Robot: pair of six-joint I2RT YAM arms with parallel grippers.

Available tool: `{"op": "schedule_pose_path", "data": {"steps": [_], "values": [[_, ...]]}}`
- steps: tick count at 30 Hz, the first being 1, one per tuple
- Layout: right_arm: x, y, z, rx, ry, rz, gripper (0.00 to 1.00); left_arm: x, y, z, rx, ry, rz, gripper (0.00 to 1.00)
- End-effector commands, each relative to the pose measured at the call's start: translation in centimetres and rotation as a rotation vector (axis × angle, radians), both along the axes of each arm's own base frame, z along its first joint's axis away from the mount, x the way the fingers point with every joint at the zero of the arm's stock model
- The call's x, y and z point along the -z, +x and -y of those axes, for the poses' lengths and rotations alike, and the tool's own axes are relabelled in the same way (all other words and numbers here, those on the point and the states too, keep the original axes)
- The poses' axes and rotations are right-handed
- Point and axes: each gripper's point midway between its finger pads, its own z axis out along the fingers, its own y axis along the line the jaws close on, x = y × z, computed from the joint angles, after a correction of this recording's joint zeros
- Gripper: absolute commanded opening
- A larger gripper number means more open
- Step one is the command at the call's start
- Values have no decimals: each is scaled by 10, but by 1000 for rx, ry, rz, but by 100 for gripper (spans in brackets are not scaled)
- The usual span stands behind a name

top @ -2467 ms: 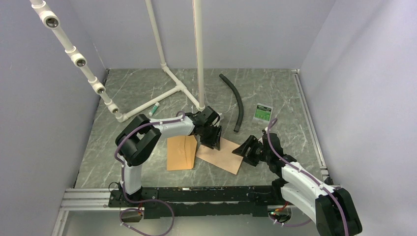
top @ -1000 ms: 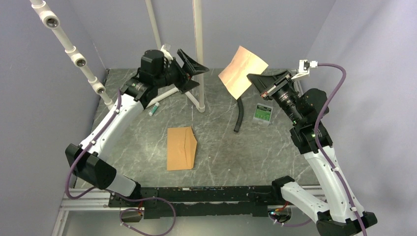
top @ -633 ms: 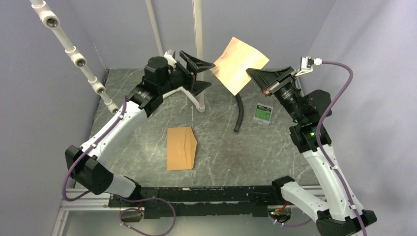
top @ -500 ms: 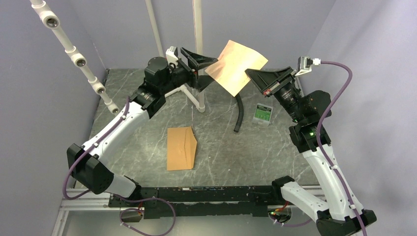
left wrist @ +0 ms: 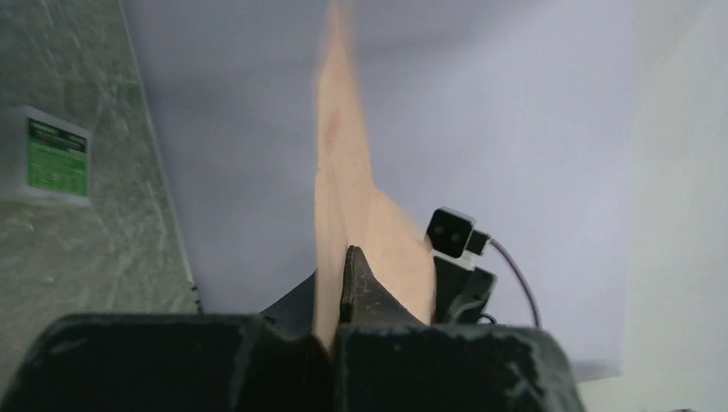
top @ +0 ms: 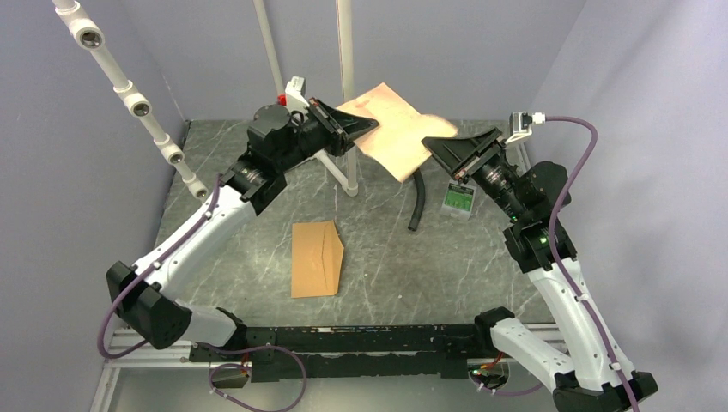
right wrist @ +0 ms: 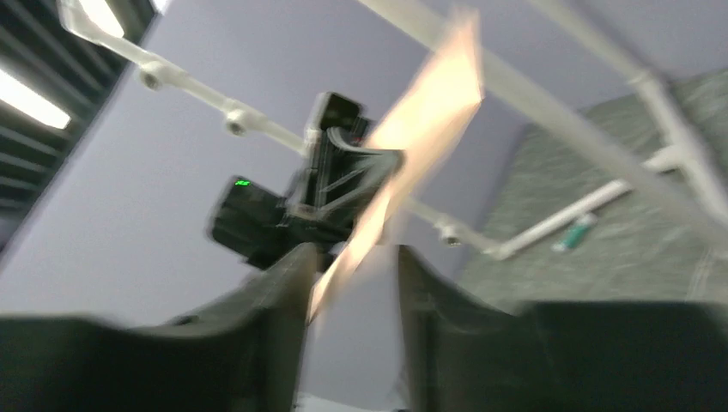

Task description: Place the letter into the envelope and seal it

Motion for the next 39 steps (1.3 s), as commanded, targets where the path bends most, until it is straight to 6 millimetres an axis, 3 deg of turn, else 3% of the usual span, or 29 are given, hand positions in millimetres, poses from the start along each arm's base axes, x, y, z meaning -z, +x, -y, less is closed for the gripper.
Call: {"op": "schedule_pose_path", "data": {"steps": [1, 3, 6, 12, 16, 19, 22, 26, 27, 29, 30, 33, 35, 39], "values": [[8, 0, 8, 60, -124, 10, 68, -25, -16, -23, -61, 170, 279, 3], [15, 2, 12, 82, -184, -5, 88, -30, -27, -22, -22, 241, 412, 3], [5, 0, 7, 48, -252, 34, 99, -34, -44, -20, 63, 348, 590, 2], [-8, -10, -17, -134, -410, 208, 100, -38, -84, -18, 263, 449, 860, 2], [-22, -28, -34, -298, -439, 355, 97, -42, -108, -19, 364, 441, 961, 2], [-37, -50, -40, -399, -407, 463, 90, -50, -127, -18, 444, 368, 996, 2], [-48, -62, -40, -421, -382, 521, 78, -53, -134, -16, 493, 326, 1008, 2], [-48, -64, -41, -436, -353, 506, 43, -55, -135, -14, 503, 312, 1006, 2], [-49, -62, -41, -427, -352, 504, 31, -57, -136, -14, 507, 305, 1014, 3], [-54, -55, -38, -376, -355, 499, 5, -61, -141, -14, 517, 283, 1034, 16], [-55, -49, -36, -340, -359, 483, 0, -64, -141, -15, 510, 275, 1038, 24], [-61, -34, -28, -221, -354, 450, 0, -69, -141, -16, 477, 258, 1047, 44], [-67, -29, -21, -151, -333, 444, 0, -69, -140, -18, 454, 260, 1046, 49], [-82, -34, -12, -88, -294, 489, 0, -64, -140, -21, 433, 274, 1028, 42]]}}
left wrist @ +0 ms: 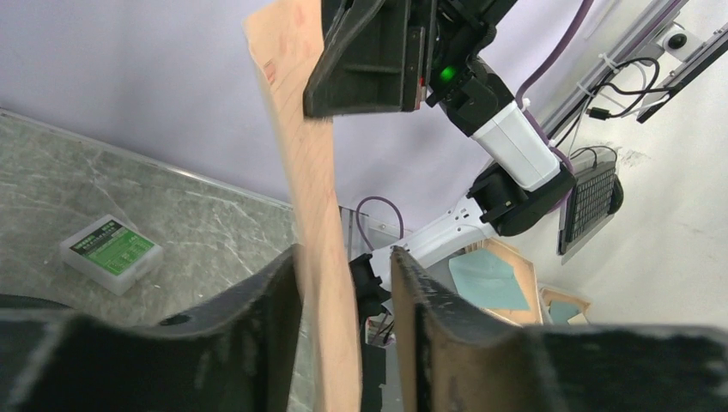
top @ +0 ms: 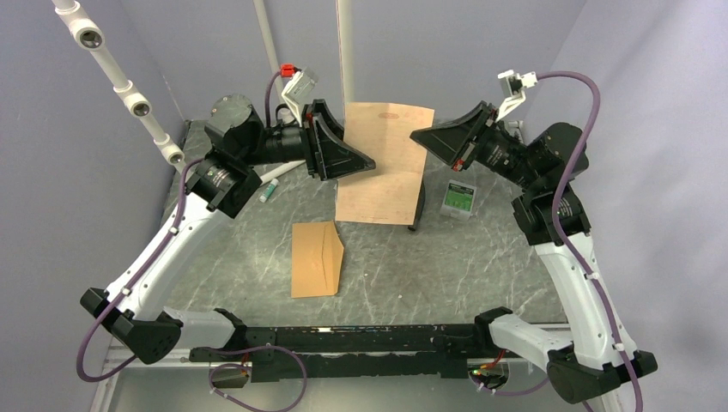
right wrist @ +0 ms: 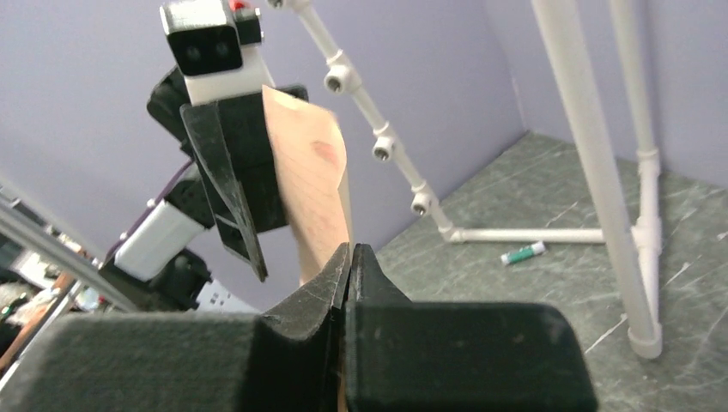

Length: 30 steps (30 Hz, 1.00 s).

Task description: Place the letter into the envelope and seal it

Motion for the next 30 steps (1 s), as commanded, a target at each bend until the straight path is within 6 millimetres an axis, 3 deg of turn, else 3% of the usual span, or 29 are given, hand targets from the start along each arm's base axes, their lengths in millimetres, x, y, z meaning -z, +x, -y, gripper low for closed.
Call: {"op": "schedule_pose_path", "data": {"steps": [1, 7, 12, 17, 19, 22, 23, 27, 30], "values": [[-43, -9, 20, 115, 99, 132, 0, -16, -12, -10, -11, -53, 48, 38], [-72, -22, 40, 215, 187, 230, 0, -17, -16, -9, 13, -78, 20, 22], [-73, -24, 34, 180, 159, 247, 0, -15, -8, -7, -21, -77, 6, 3], [-68, -43, 32, 131, 105, 356, 0, -15, 10, -8, -114, -86, -30, 2], [-64, -58, 26, 61, 46, 421, 17, -15, 17, -7, -147, -88, -42, 2], [-52, -79, 15, -86, -60, 460, 57, -14, 29, -6, -189, -85, -60, 2], [-48, -82, 12, -128, -84, 457, 64, -14, 34, -6, -205, -84, -66, 2], [-39, -92, 7, -230, -138, 456, 76, -8, 51, -8, -280, -85, -84, 2], [-36, -82, 11, -146, -149, 434, 78, -6, 56, -9, -302, -76, -68, 2]]}}
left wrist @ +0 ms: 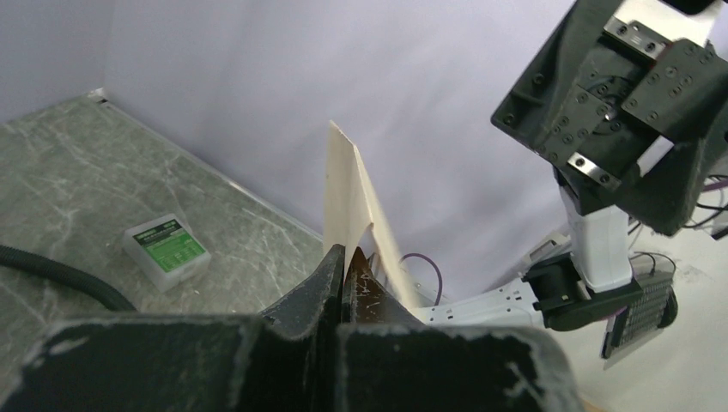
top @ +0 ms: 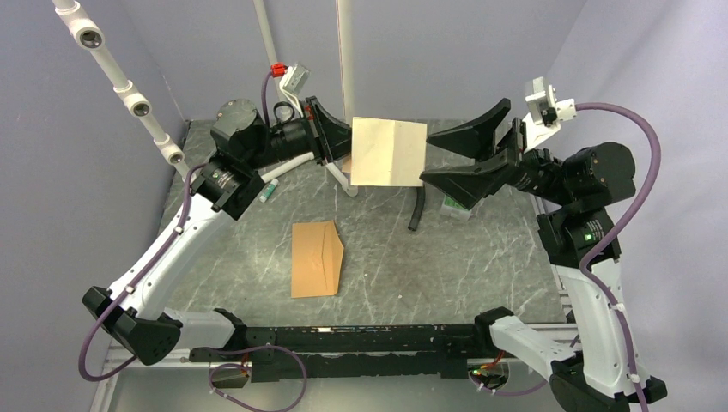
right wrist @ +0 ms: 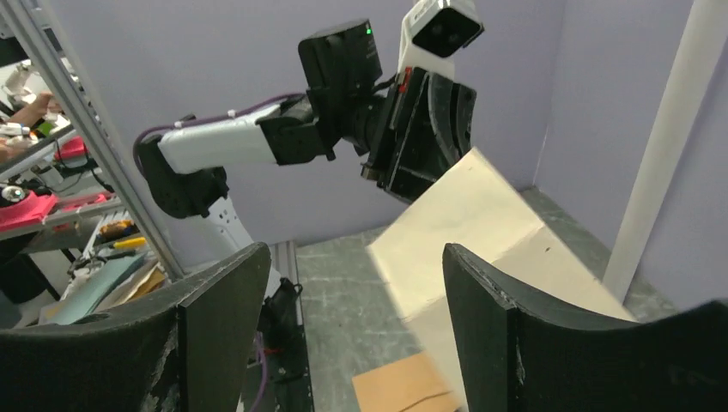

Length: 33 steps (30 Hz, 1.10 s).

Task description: Place the letter into the envelope and seal it

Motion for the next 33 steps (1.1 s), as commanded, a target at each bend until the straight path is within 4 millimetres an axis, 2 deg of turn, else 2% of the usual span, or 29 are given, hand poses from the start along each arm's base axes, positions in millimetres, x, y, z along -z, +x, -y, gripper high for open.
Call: {"op": "schedule_pose_path", "data": {"steps": [1, 6, 9, 11, 16, 19, 22, 26, 30, 33], "values": [[7, 0, 5, 46, -41, 23, 78, -12, 10, -6, -68, -11, 54, 3], [11, 48, 16, 263, 17, -128, 79, -5, 0, -4, -7, 41, 119, 2], [27, 74, 17, 327, 1, -229, 83, -1, -14, -2, 79, 71, 150, 2], [36, 82, 13, 326, -13, -278, 84, 4, -15, -1, 94, 81, 137, 2], [56, 97, 6, 313, 52, -425, 82, 11, -6, 0, 48, 65, 78, 2], [70, 97, -6, 211, 156, -520, 81, 8, -3, 3, 51, 29, 60, 3], [72, 99, -12, 144, 238, -572, 80, 9, 1, 6, 58, 20, 32, 2], [74, 97, -17, 99, 254, -579, 80, 11, 3, 9, 62, 21, 10, 2], [73, 96, -19, 80, 243, -569, 87, 9, 1, 10, 80, 12, 5, 2], [74, 100, -17, 108, 250, -576, 88, 5, -3, 11, 109, -5, 3, 2]]}}
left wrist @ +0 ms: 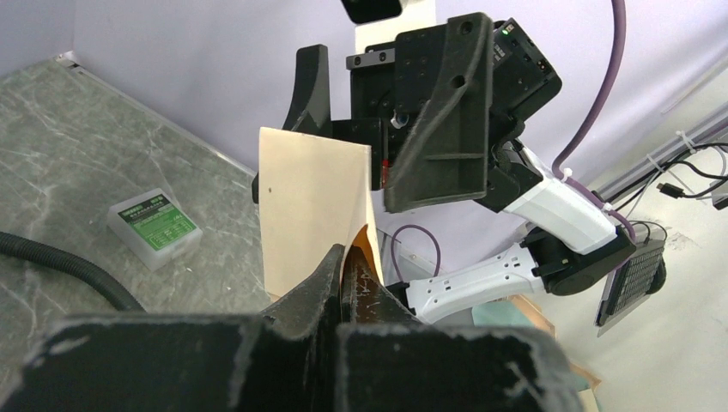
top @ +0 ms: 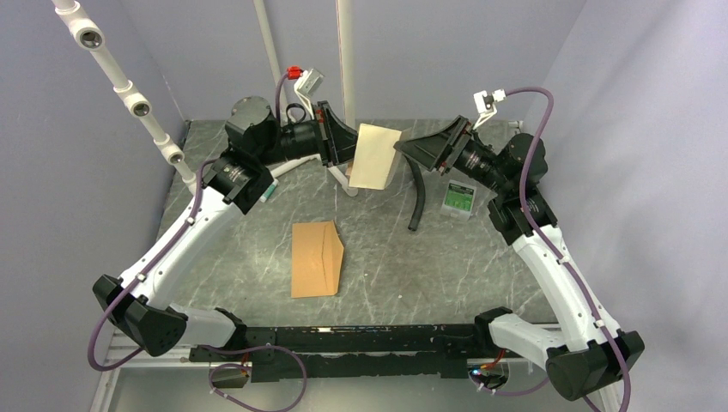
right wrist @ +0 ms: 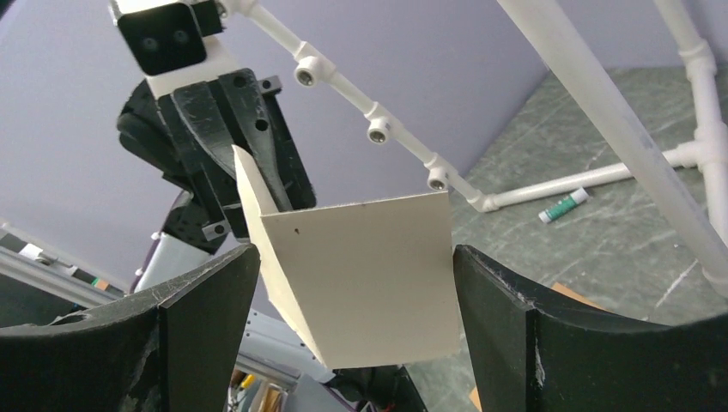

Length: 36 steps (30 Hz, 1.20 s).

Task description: Place the letter into the envelope and seal it

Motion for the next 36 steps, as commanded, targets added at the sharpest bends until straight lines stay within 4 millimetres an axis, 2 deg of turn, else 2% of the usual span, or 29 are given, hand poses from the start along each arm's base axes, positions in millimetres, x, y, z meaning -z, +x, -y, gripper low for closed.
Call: {"op": "schedule_pose_path", "data": {"steps": [1, 3, 7, 10, 13, 17, 19, 22, 29, 36], "values": [[-31, -10, 3, 4, 49, 94, 88, -20, -10, 0, 45, -60, 37, 2], [-34, -11, 4, 6, 45, 113, 89, -20, -8, -1, 32, -60, 36, 2], [-48, -29, 2, -48, 35, 217, 98, -17, -1, -4, -21, -58, 26, 3], [-46, -20, 10, 37, -14, 220, 99, -16, 4, -4, -45, -61, 20, 3], [-36, -7, 21, 145, -64, 153, 99, -15, 12, -7, -100, -59, 16, 3], [-35, 0, 27, 199, -77, 105, 99, -9, 35, -24, -292, -42, 13, 2], [-35, 0, 27, 199, -70, 100, 99, -8, 40, -32, -352, -44, 17, 2], [-34, 0, 23, 174, -57, 93, 99, -6, 38, -34, -358, -42, 22, 2], [-42, -8, 3, 37, 9, 120, 94, 0, 26, -19, -224, -10, 13, 2], [-36, -7, -18, -28, 3, 104, 88, -12, 8, -9, -90, -46, 24, 2]]}}
